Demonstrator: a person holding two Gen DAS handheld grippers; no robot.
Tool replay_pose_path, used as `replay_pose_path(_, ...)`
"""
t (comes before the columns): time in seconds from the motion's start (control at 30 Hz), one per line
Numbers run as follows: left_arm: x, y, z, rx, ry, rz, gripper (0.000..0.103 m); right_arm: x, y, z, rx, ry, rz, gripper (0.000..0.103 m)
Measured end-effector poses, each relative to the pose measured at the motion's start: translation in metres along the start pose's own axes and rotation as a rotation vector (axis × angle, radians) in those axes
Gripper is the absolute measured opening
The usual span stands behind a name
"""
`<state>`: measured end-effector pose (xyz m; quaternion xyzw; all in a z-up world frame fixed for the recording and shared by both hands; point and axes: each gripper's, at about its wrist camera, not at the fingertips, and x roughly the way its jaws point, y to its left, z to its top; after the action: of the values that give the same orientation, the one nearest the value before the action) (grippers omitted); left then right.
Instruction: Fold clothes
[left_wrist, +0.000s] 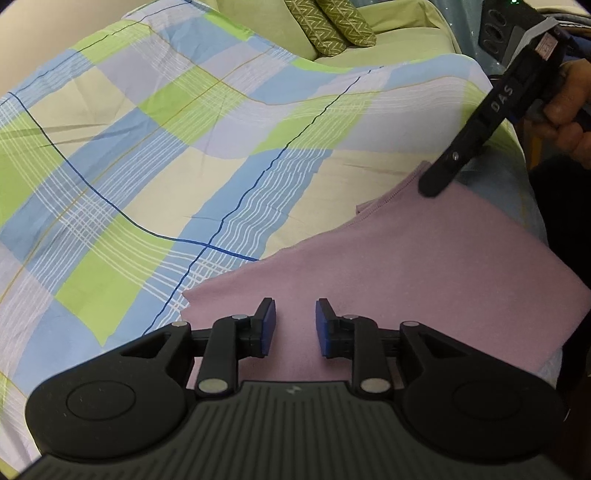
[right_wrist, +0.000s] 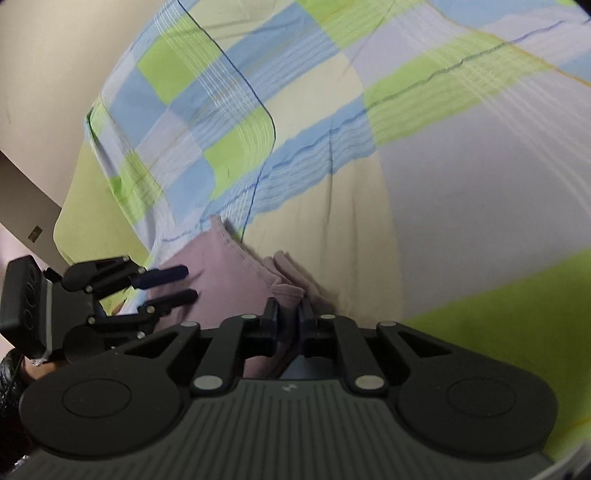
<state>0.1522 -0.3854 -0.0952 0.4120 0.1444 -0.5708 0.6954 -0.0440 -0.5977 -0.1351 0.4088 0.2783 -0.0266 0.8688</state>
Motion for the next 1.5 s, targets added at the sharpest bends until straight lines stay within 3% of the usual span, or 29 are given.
replay_pose_path(0.2, 0.004, 0.006, -0.001, -0.039, -0.003, 0.011, 0.036, -0.005, 0.008, 0.005, -0.023, -0.044, 0.049, 0.005)
replay_pose_path(0.33, 0.006, 0.006, -0.001, -0.044, -0.004, 0.004, 0.035, 0.002, -0.008, 0.002, 0.019, 0.015, -0.017, 0.001)
replay_pose_path(0.6, 0.007, 0.003, 0.019, -0.052, -0.049, -0.033, 0.035, -0.009, -0.006, -0.004, -0.037, -0.018, -0.061, 0.005)
replay_pose_path(0.73, 0.023, 0.001, 0.027, -0.049, -0.047, -0.066, 0.035, -0.021, -0.012, -0.004, -0.035, -0.074, -0.132, 0.005)
replay_pose_path(0.8, 0.03, 0.002, 0.027, -0.046, -0.045, -0.069, 0.035, -0.034, -0.009, -0.002, -0.056, -0.119, -0.157, 0.01)
replay_pose_path(0.87, 0.036, 0.005, 0.027, -0.057, -0.044, -0.07, 0.036, -0.042, 0.0, -0.001, -0.103, -0.154, -0.133, 0.01)
replay_pose_path(0.97, 0.043, 0.01, 0.024, -0.073, -0.034, -0.05, 0.036, -0.031, 0.02, 0.002, -0.194, -0.126, -0.018, 0.01)
replay_pose_path(1.07, 0.049, 0.017, 0.019, -0.097, -0.022, -0.037, 0.037, 0.0, 0.04, -0.004, -0.317, -0.041, 0.031, 0.01)
replay_pose_path(1.13, 0.053, 0.024, 0.017, -0.118, -0.021, -0.032, 0.038, 0.018, 0.039, -0.007, -0.354, -0.018, 0.016, 0.007)
replay_pose_path(1.17, 0.054, 0.027, 0.016, -0.12, -0.022, -0.027, 0.038, 0.021, 0.035, -0.007, -0.351, -0.028, -0.004, 0.0)
replay_pose_path(1.37, 0.049, 0.051, 0.016, -0.155, -0.048, 0.045, 0.038, 0.011, 0.004, 0.005, -0.218, -0.112, -0.089, 0.0)
replay_pose_path(1.5, 0.026, 0.057, 0.011, -0.178, -0.07, 0.063, 0.038, -0.005, 0.025, 0.002, -0.281, -0.144, -0.065, 0.005)
